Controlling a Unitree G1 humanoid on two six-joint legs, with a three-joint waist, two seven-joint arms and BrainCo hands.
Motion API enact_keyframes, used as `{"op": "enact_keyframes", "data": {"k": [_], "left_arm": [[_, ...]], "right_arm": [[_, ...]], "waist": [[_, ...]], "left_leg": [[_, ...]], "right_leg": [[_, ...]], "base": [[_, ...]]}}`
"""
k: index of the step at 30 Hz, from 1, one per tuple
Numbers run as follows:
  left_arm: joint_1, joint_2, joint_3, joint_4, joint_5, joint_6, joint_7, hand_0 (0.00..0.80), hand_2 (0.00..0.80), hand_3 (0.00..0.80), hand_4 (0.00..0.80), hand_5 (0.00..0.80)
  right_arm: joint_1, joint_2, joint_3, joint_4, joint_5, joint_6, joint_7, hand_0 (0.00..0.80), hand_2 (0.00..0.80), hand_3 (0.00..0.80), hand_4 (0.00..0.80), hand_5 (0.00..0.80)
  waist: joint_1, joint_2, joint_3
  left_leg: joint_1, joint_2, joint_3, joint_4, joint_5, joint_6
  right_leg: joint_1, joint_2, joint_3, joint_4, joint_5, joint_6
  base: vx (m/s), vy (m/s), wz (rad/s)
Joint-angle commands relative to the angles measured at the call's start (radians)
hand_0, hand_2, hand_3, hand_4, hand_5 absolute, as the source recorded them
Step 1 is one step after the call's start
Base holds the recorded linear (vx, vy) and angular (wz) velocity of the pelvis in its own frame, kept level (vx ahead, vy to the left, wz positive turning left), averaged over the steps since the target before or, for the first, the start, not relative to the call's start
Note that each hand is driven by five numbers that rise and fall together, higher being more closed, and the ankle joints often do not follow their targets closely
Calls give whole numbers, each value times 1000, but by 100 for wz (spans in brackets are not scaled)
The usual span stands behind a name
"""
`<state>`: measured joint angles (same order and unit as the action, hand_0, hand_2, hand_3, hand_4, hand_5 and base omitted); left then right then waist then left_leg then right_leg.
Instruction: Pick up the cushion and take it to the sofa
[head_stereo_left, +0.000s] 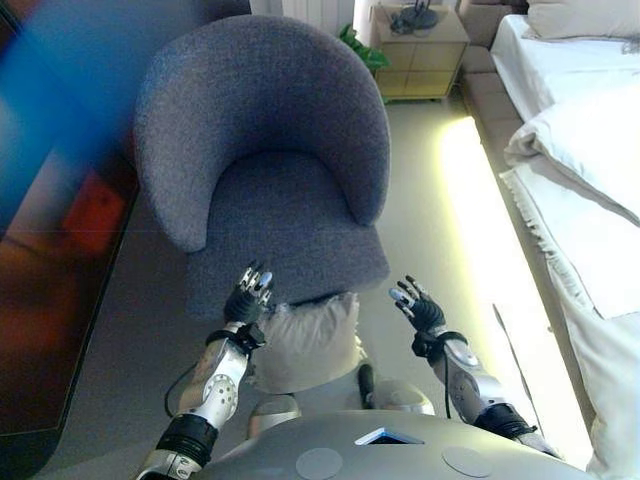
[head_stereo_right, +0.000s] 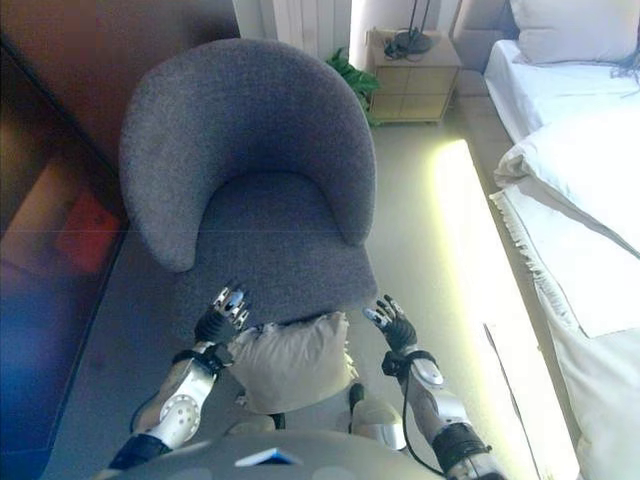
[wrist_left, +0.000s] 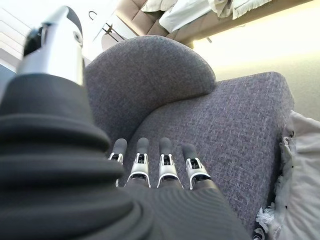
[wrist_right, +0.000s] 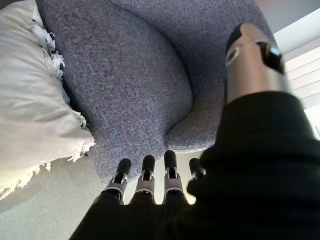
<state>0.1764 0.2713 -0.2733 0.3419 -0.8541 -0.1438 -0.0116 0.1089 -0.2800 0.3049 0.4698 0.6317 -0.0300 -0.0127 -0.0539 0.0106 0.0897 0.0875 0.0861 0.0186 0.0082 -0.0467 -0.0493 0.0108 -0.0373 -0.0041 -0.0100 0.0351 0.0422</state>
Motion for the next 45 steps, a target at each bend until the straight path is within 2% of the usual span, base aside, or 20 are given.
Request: {"op": "enact_keyframes", "data": {"k": [1, 4, 6, 8, 12, 13, 14, 15, 17, 19, 20, 22, 25, 27, 30, 40, 45], "left_arm": [[-20, 30, 40, -40, 77, -64, 20, 0, 0, 0, 0, 0], [-22, 24, 53, -21, 79, -69, 10, 0, 0, 0, 0, 0], [-20, 22, 52, -30, 77, -70, 8, 0, 0, 0, 0, 0], [-30, 15, 51, -26, 82, -62, -5, 0, 0, 0, 0, 0], [-52, 23, 39, -22, 43, -59, -46, 0, 0, 0, 0, 0], [-58, 22, 46, -28, -29, -34, -95, 0, 0, 0, 0, 0], [-61, 8, 71, -31, -189, 29, -211, 0, 0, 0, 0, 0], [-53, -19, 89, -28, -296, 76, -320, 0, 0, 0, 0, 0], [-30, -62, 80, -13, -438, 114, -515, 0, 0, 0, 0, 0], [-22, -76, 42, -33, -532, 129, -625, 0, 0, 0, 0, 0], [-22, -83, 42, -42, -593, 167, -701, 0, 0, 0, 0, 0], [-32, -105, 48, -36, -640, 209, -772, 0, 0, 0, 0, 0], [-61, -136, 46, -5, -652, 224, -740, 0, 0, 0, 0, 0], [-67, -142, 54, 22, -662, 234, -717, 0, 0, 0, 0, 0], [-42, -150, 84, 46, -646, 271, -768, 0, 0, 0, 0, 0], [-33, -136, 68, 36, -620, 253, -776, 0, 0, 0, 0, 0], [-36, -136, 62, 37, -616, 258, -772, 0, 0, 0, 0, 0]], "right_arm": [[-53, -2, 13, -74, -49, -36, 33, 0, 0, 0, 0, 0], [-48, -11, -2, -76, -42, -28, 27, 0, 0, 0, 0, 0], [-45, -12, -6, -75, -43, -40, 23, 0, 0, 0, 0, 0], [-43, -8, -14, -79, -52, -58, 33, 0, 0, 0, 0, 0], [-28, -19, -26, -118, -12, -72, 70, 0, 0, 0, 0, 0], [-28, -17, -35, -135, 108, -48, 127, 0, 0, 0, 0, 0], [-25, 7, -51, -152, 315, -7, 241, 0, 0, 0, 0, 0], [-14, 43, -66, -160, 418, 22, 326, 0, 0, 0, 0, 0], [-16, 88, -77, -137, 585, 56, 518, 0, 0, 0, 0, 0], [-38, 119, -68, -159, 724, 79, 634, 0, 0, 0, 0, 0], [-44, 134, -71, -172, 801, 95, 710, 0, 0, 0, 0, 0], [-53, 152, -85, -170, 862, 115, 768, 0, 0, 0, 0, 0], [-83, 162, -88, -140, 808, 91, 670, 0, 0, 0, 0, 0], [-82, 163, -76, -139, 756, 97, 678, 0, 0, 0, 0, 0], [-41, 146, -63, -146, 725, 102, 727, 0, 0, 0, 0, 0], [-20, 142, -66, -133, 696, 91, 709, 0, 0, 0, 0, 0], [-28, 144, -50, -129, 678, 73, 685, 0, 0, 0, 0, 0]], "waist": [[13, -62, 2], [13, -57, 6], [24, -43, 12], [20, -33, 12], [11, -20, 1], [11, -18, -1], [11, -17, -4], [12, -15, -7], [18, -12, -11], [24, -7, -10], [28, -3, -11], [30, -2, -17], [31, -4, -25], [28, -9, -29], [29, -18, -35], [30, -27, -33], [31, -24, -24]], "left_leg": [[-122, -11, 37, 190, 50, 5], [-150, -9, 49, 249, 86, -7], [-147, -35, 40, 159, 95, -1], [-128, -41, 51, 86, 92, 6], [-83, -54, 27, -14, 108, 14], [-74, -58, 24, -28, 110, 16], [-61, -61, 24, -42, 110, 19], [-55, -64, 24, -51, 109, 22], [-48, -67, 28, -66, 105, 26], [-48, -70, 32, -79, 107, 28], [-52, -71, 35, -84, 106, 28], [-57, -70, 41, -90, 105, 28], [-54, -71, 45, -89, 100, 29], [-48, -72, 53, -85, 94, 33], [-47, -77, 57, -79, 87, 39], [-43, -80, 38, -95, 91, 41], [-52, -79, 43, -95, 96, 40]], "right_leg": [[-1, -42, -19, 42, 25, 2], [12, -40, -44, 42, 19, -8], [22, -35, -49, 41, 14, 0], [23, -37, -55, 43, 6, 4], [24, -36, -65, 30, 12, 14], [27, -37, -68, 25, 14, 17], [31, -37, -70, 19, 14, 18], [34, -35, -70, 9, 16, 18], [37, -36, -72, -9, 23, 20], [35, -37, -79, -22, 31, 25], [30, -39, -85, -28, 35, 28], [24, -42, -90, -39, 42, 32], [27, -43, -85, -47, 46, 32], [29, -41, -76, -44, 42, 30], [32, -38, -68, -43, 38, 29], [47, -26, -70, -57, 44, 31], [35, -27, -68, -55, 48, 31]], "base": [[-33, -42, 19], [-13, 15, 22], [-2, 88, 23], [-8, 105, 5], [-18, 70, 11], [17, 38, 20], [23, 44, 19], [21, 38, 15], [-3, 27, 12], [-48, 30, 12], [-68, 29, 12], [-48, 18, 5], [-2, -2, 4], [0, 0, 0], [0, 0, 0], [4, -8, -3], [0, 0, 0]]}}
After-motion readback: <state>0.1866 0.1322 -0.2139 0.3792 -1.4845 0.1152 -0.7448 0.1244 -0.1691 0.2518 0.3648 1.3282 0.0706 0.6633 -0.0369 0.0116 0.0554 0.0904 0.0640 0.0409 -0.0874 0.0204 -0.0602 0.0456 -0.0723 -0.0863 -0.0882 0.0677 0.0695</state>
